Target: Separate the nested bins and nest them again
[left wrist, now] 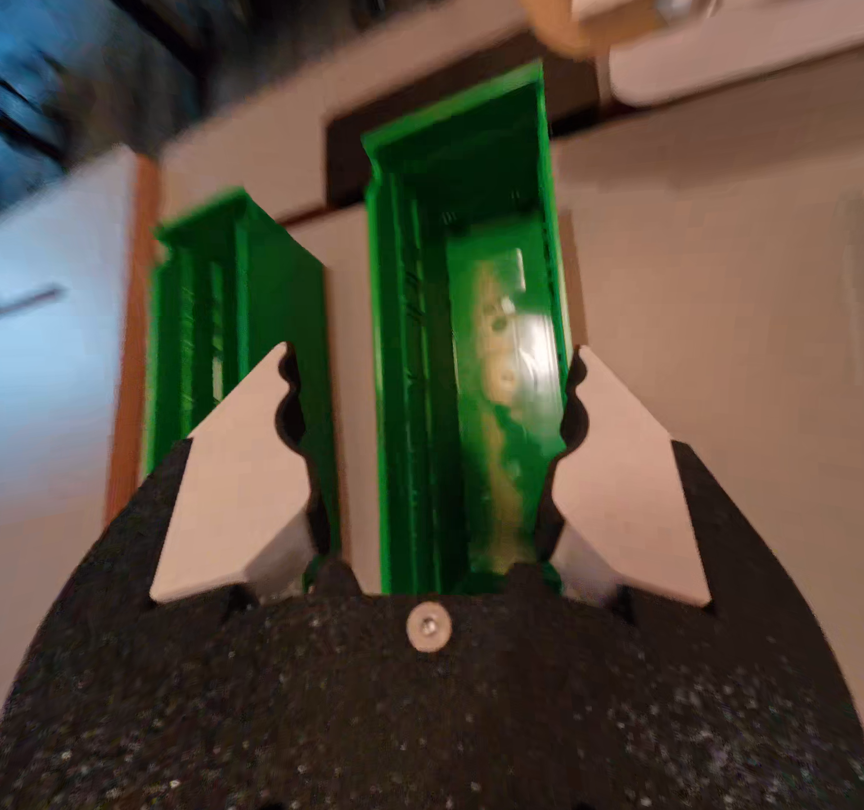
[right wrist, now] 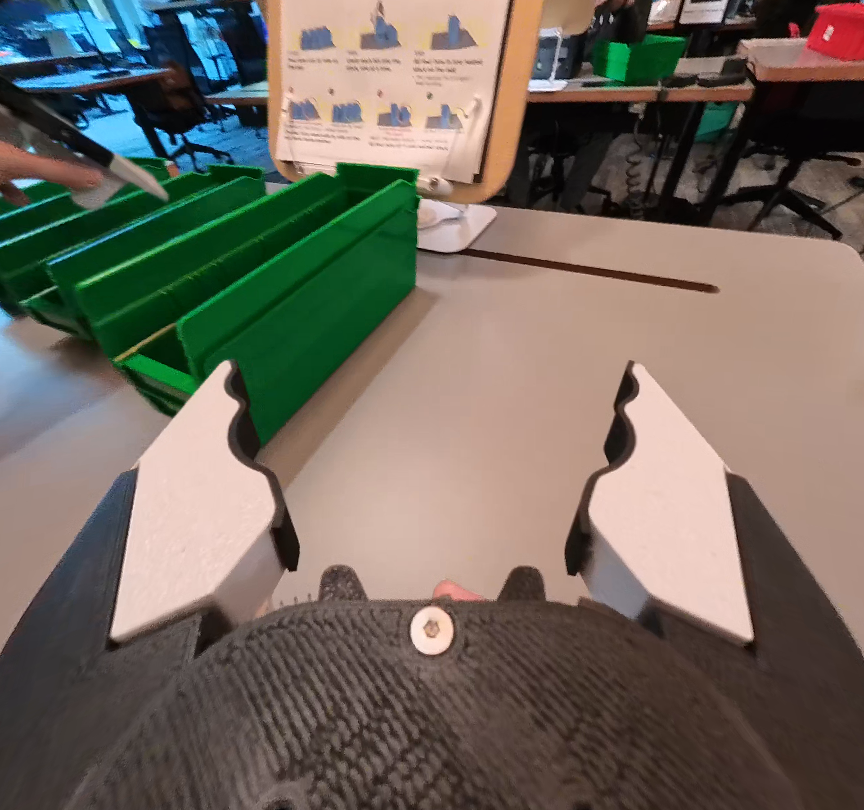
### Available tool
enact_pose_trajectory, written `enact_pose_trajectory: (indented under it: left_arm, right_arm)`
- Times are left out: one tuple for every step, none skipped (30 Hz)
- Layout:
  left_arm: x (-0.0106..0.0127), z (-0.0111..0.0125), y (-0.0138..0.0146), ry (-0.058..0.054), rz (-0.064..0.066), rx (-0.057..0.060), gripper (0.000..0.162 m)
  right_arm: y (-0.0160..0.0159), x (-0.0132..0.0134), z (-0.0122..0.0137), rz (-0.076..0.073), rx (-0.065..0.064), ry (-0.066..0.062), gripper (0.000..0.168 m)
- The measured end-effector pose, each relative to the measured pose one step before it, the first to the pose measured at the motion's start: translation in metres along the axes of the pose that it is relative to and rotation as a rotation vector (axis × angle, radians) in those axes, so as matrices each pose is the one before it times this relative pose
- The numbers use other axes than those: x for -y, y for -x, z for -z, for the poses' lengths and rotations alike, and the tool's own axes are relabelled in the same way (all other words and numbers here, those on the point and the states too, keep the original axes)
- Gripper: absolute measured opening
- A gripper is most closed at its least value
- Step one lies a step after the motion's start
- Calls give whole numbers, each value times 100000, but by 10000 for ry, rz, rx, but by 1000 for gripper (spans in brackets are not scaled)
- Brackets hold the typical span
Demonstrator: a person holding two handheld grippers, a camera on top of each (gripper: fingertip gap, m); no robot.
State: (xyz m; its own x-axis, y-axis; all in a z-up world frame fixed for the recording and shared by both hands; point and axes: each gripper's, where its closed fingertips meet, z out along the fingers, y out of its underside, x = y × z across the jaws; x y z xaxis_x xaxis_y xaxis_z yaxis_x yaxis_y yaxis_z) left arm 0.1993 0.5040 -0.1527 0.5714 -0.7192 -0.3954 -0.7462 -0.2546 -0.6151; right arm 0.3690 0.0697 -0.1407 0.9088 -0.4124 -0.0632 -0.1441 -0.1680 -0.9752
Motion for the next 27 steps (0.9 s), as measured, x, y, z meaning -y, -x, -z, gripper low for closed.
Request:
enact_pose_trajectory:
  left_arm:
    - [1042, 1327, 266, -1020, -78, 243, 109]
    - [958, 1319, -20, -976, 29, 61, 108]
    - [851, 1218, -471, -941, 138, -212, 107]
    - [568, 1069, -686, -785, 197, -339, 104]
    - [106, 882, -700, -518, 168, -344, 100]
    - [-268, 760, -576, -301, 181, -267, 99]
    - [-489, 666, -693, -234, 241, -328, 98]
    - [-585, 571, -803, -239, 221, -376, 97]
    - [-540, 455, -557, -297, 131, -190, 96]
    - [-546, 347, -424, -236, 60, -82, 96]
    - [-525, 265, -528, -129, 54, -140, 96]
    - [-406, 154, -671, -123, 82, -198, 97]
    - [-364, 33, -862, -102, 89, -313, 98]
    - [-450, -73, -913, 9, 118, -355, 101]
    - [-421, -146, -691, 59, 141, -237, 102]
    - [-287, -173, -533, 42, 121, -162, 102]
    - [-198, -179, -531, 27, 120, -176, 102]
    - [-193, -226, -541, 69, 134, -186, 102]
    - [-107, -262, -446, 29, 93, -148, 102]
    - [48, -297, -330, -43, 28, -105, 102]
    - [22, -302, -144, 45, 65, -48, 102]
    - [-243, -222, 32, 246, 258, 43, 102]
    - [-242, -156, 20, 215, 398, 40, 102]
    - [-5, -118, -99, -38, 150, -46, 104]
    - [12, -76, 177, -126, -152, 74, 103]
    - [-69, -27, 504, 26, -73, 233, 103]
    - [126, -42, 422, 51, 84, 170, 103]
  right_arm:
    - [650, 171, -25, 90, 136, -20, 150]
    - [494, 25, -96, 42, 51, 33, 150]
    - [416, -67, -131, -18, -2, 50, 150]
    - [461, -122, -172, -28, 26, 53, 150]
    - [502, -160, -199, -5, 63, 54, 150]
    - [459, -218, -221, -2, 25, 64, 149]
    - [372, -291, -219, 0, -17, 83, 149]
    - [322, -328, -219, 23, -47, 89, 149]
    - [182, -276, -273, 36, -112, 55, 149]
    - [19, -204, -287, -54, -208, 83, 149]
    - [28, -84, -297, -121, -202, 119, 148]
    - [204, 156, -300, -117, -102, 51, 148]
    - [418, 375, -346, -20, 31, -39, 148]
    - [423, 441, -406, 8, 48, -13, 148]
    - [317, 519, -450, -78, -33, 85, 148]
    - [285, 698, -471, -133, -51, 96, 148]
    - [316, 845, -513, -76, -8, 57, 148]
    - [226, 810, -576, -74, -39, 93, 147]
    - [331, 629, -497, -172, 9, 276, 147]
    - [556, 811, -445, -111, 138, 218, 146]
    - [486, 1096, -530, -19, 95, 18, 143]
    - [313, 878, -616, -109, -3, 130, 139]
    - [378, 658, -613, -231, -6, 268, 138]
    - [720, 692, -628, -60, 163, 180, 139]
    - [634, 663, -744, 169, 122, 85, 139]
    - [138, 310, -930, 128, -165, 210, 139]
    - [57, -196, -1017, -15, -214, 498, 139]
